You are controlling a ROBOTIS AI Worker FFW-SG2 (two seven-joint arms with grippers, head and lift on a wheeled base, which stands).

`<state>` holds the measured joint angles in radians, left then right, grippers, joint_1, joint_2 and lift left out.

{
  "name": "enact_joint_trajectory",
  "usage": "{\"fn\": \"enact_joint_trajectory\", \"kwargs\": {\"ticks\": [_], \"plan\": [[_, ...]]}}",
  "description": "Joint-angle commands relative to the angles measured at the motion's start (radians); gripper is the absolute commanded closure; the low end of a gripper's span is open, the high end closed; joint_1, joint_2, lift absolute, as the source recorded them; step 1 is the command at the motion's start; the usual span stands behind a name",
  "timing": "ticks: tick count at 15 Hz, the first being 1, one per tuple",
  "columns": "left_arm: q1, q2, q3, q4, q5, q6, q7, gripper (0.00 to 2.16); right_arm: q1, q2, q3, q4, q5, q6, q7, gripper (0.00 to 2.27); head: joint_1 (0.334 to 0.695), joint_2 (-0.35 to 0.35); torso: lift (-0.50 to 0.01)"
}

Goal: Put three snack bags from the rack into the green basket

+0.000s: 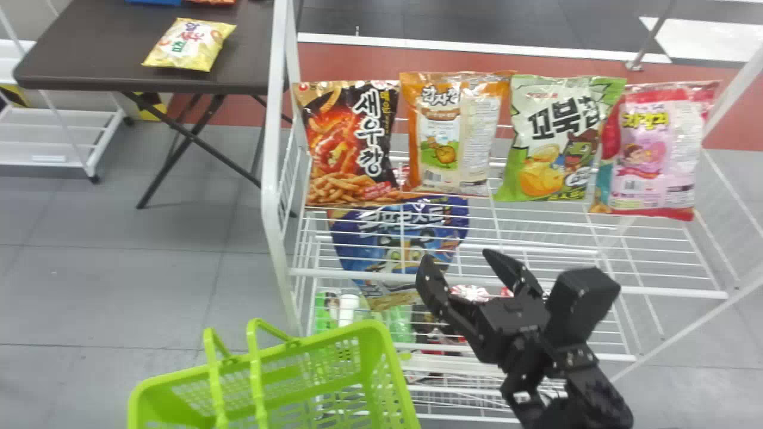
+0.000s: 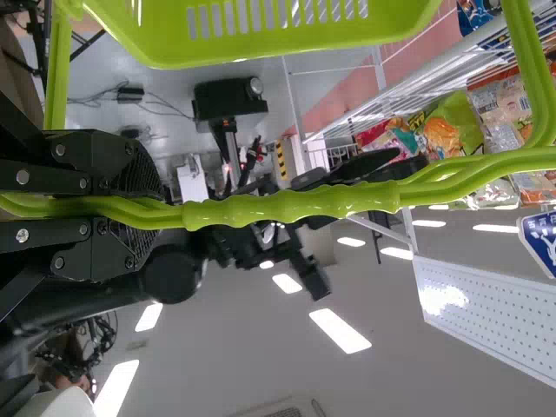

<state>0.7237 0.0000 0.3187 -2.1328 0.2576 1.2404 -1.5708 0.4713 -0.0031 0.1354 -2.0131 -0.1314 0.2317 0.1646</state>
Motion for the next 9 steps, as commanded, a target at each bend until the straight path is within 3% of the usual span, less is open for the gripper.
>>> {"fn": "enact_joint_trajectory", "kwargs": {"ticks": [1,5,9], "plan": [[-0.006,-0.003,0.002,-0.001,0.000,0.011,-0.010,2.15,-0.137,0.004,0.053,0.089,-0.002,0.032,-0.025,0.09,0.695,-0.002,0.000],[-0.040,-0.003,0.000,0.007,-0.005,0.026,-0.010,2.15,-0.332,0.004,0.132,0.229,-0.004,0.071,-0.083,0.09,0.695,0.078,0.000],[-0.089,0.005,-0.007,0.047,0.003,0.063,-0.010,2.15,-0.497,0.004,0.162,0.389,-0.005,0.056,-0.126,0.09,0.695,0.113,0.000]]}}
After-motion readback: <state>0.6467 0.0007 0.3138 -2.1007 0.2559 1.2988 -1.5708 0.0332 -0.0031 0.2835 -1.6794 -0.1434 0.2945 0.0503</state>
